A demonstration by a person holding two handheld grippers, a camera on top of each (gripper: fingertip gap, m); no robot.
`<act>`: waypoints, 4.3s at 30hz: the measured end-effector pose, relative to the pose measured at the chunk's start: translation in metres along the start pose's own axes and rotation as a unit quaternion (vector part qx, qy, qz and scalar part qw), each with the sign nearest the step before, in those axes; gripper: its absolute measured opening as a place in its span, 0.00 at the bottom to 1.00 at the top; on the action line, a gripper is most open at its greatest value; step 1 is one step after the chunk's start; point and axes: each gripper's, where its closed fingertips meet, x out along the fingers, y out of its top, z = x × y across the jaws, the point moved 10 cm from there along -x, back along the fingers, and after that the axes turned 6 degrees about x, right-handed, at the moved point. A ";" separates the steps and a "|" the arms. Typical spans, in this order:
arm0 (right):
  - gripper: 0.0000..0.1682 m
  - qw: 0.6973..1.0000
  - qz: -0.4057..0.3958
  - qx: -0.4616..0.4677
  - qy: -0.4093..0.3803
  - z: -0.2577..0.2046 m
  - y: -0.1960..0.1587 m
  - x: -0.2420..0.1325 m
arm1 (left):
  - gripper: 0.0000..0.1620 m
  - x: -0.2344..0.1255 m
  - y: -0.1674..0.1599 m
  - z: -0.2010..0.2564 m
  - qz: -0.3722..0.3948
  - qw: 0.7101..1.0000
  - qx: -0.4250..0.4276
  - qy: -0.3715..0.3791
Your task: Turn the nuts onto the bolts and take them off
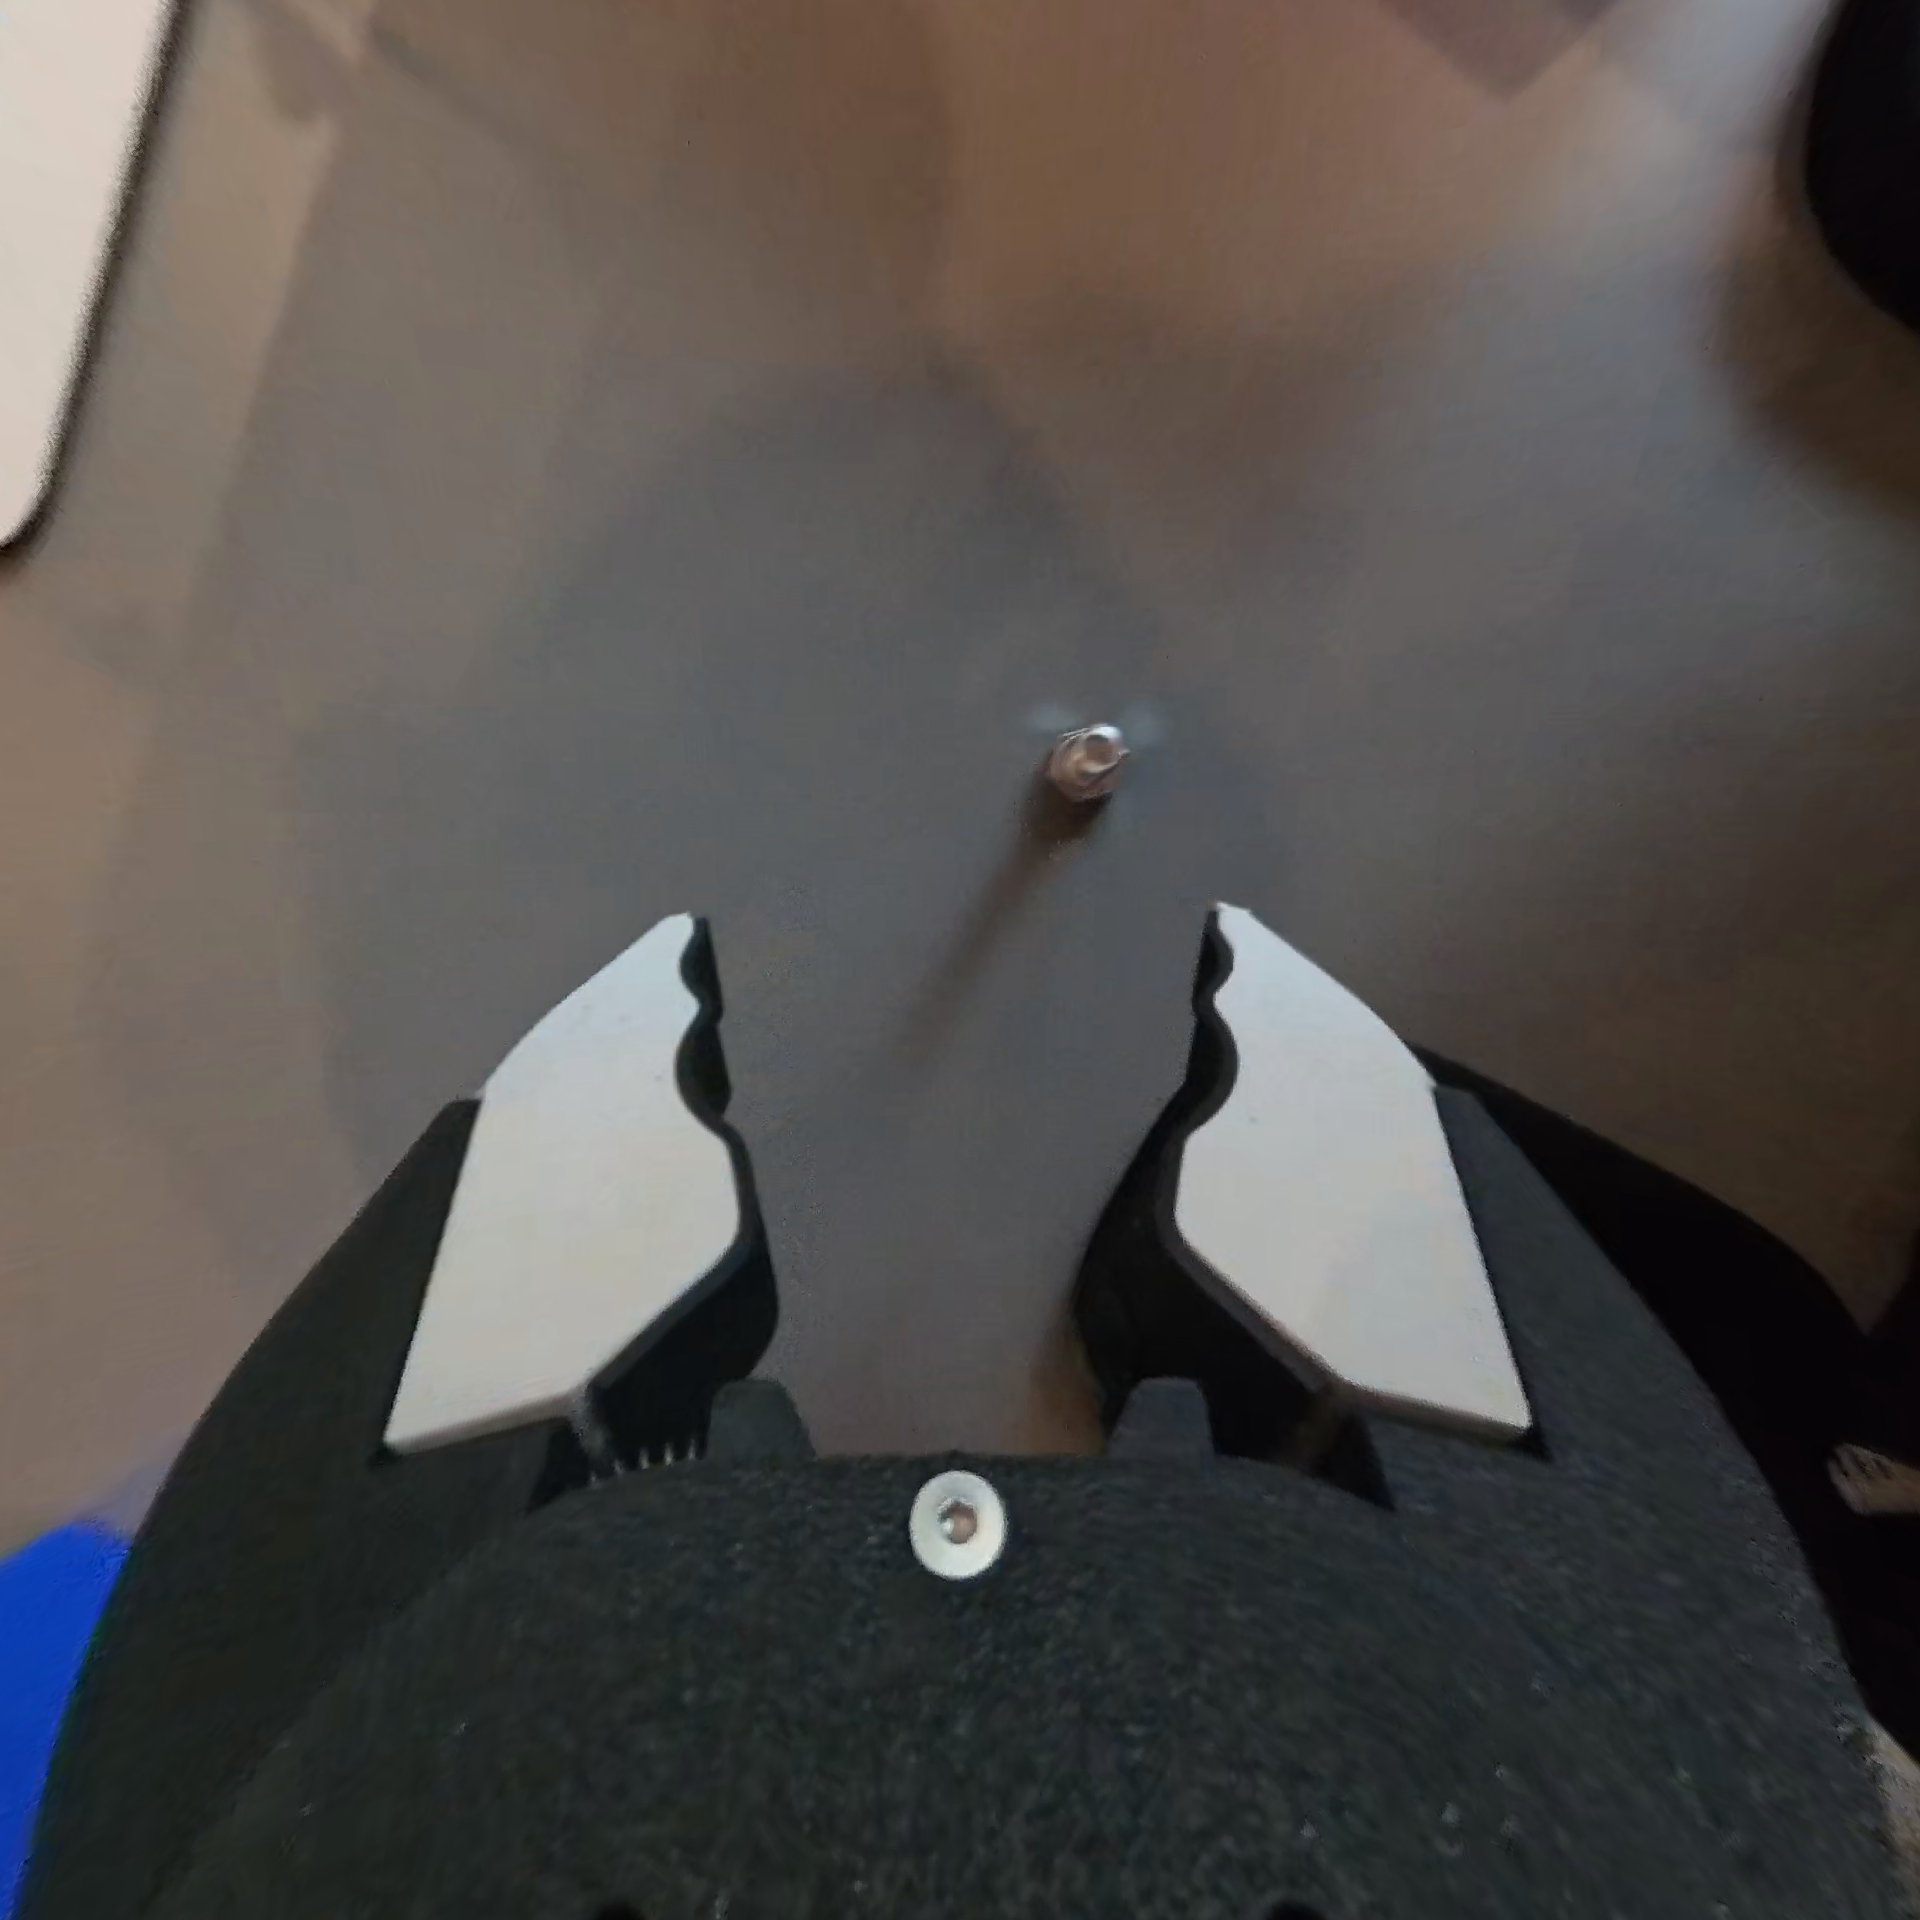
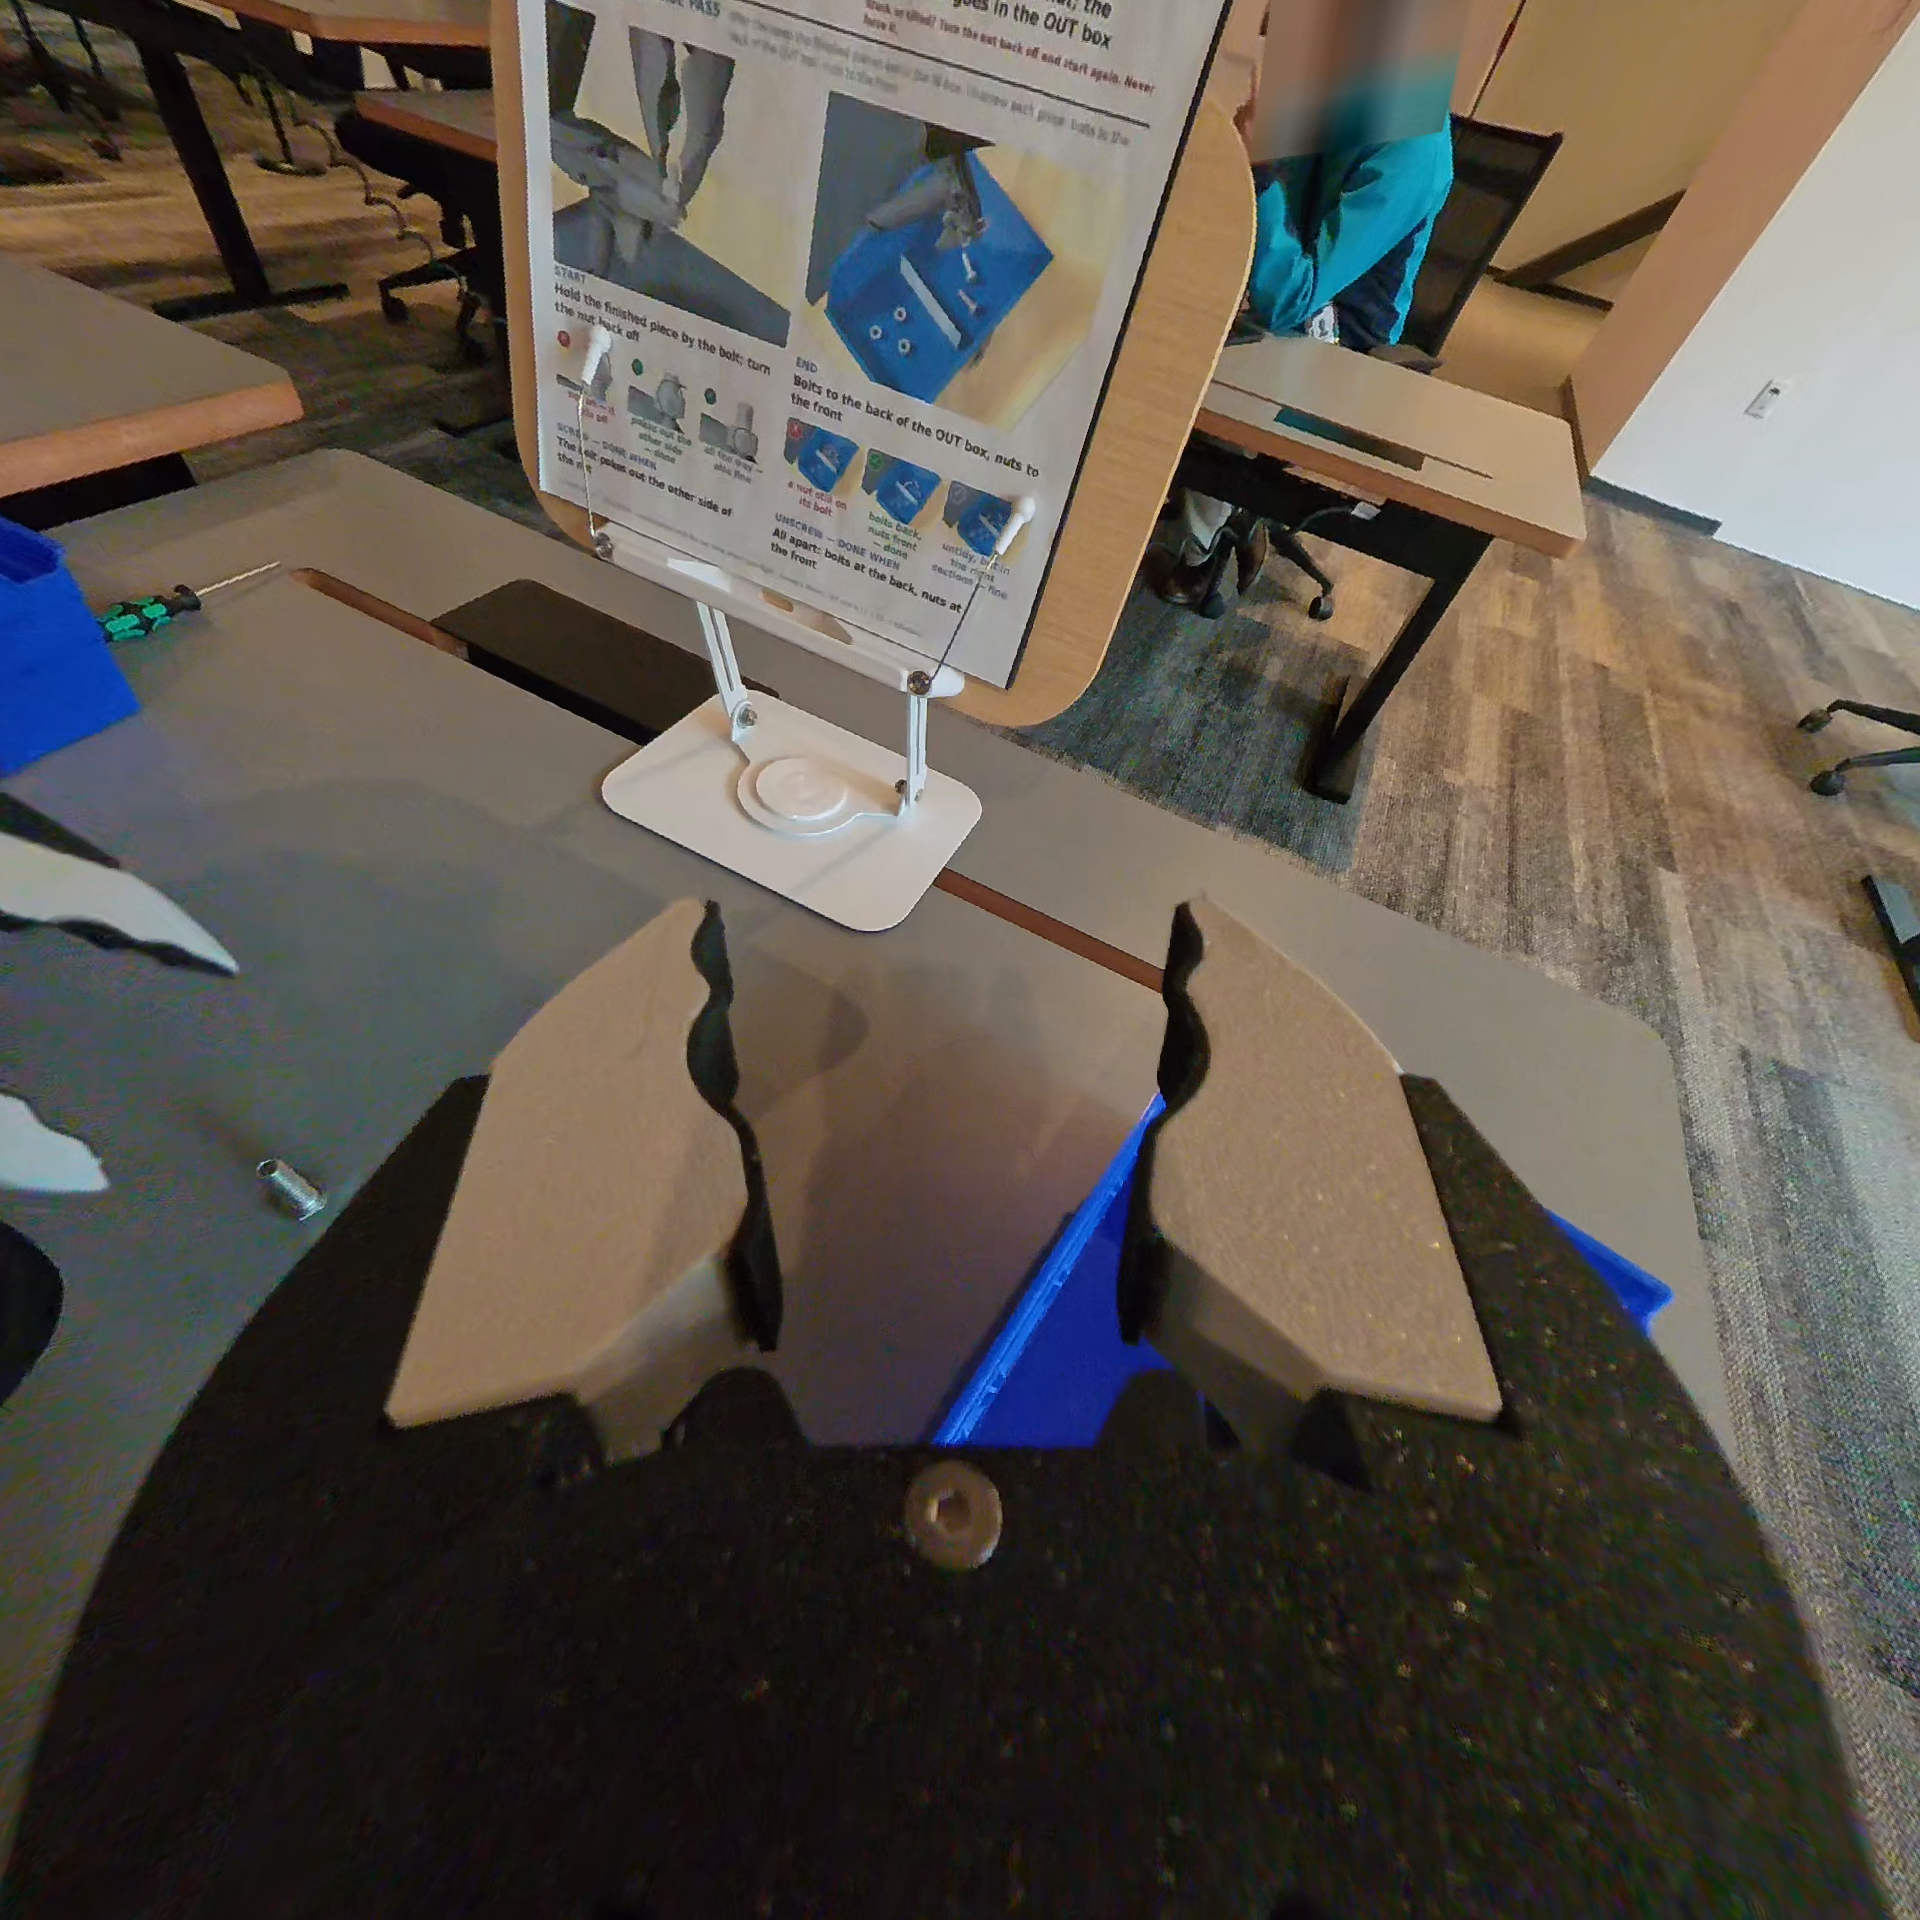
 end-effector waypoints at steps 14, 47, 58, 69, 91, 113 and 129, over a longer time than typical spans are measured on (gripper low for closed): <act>0.49 0.999 -0.038 -0.006 -0.015 0.000 -0.005 0.014 | 0.47 -0.139 -0.116 -0.098 0.058 0.967 -0.190 0.161; 0.50 0.995 -0.087 -0.047 -0.030 -0.013 -0.008 0.035 | 0.29 -0.104 -0.313 -0.237 -0.169 0.914 -0.364 0.053; 0.50 0.994 -0.092 -0.056 -0.036 -0.015 -0.009 0.038 | 0.23 -0.084 -0.327 -0.246 -0.186 0.910 -0.370 0.007; 0.50 0.992 -0.097 -0.067 -0.037 -0.019 -0.008 0.040 | 0.20 -0.077 -0.330 -0.248 -0.189 0.911 -0.366 -0.013; 0.50 0.992 -0.098 -0.073 -0.028 -0.022 -0.008 0.039 | 0.12 -0.130 -0.275 -0.239 -0.122 0.944 -0.304 0.025; 0.49 0.998 -0.024 -0.055 -0.003 -0.017 0.003 -0.003 | 0.12 -0.162 -0.025 -0.086 0.158 0.983 0.077 0.053; 0.49 1.000 0.003 -0.028 -0.005 -0.002 0.001 -0.020 | 0.12 -0.082 0.042 -0.020 0.147 0.973 0.174 -0.030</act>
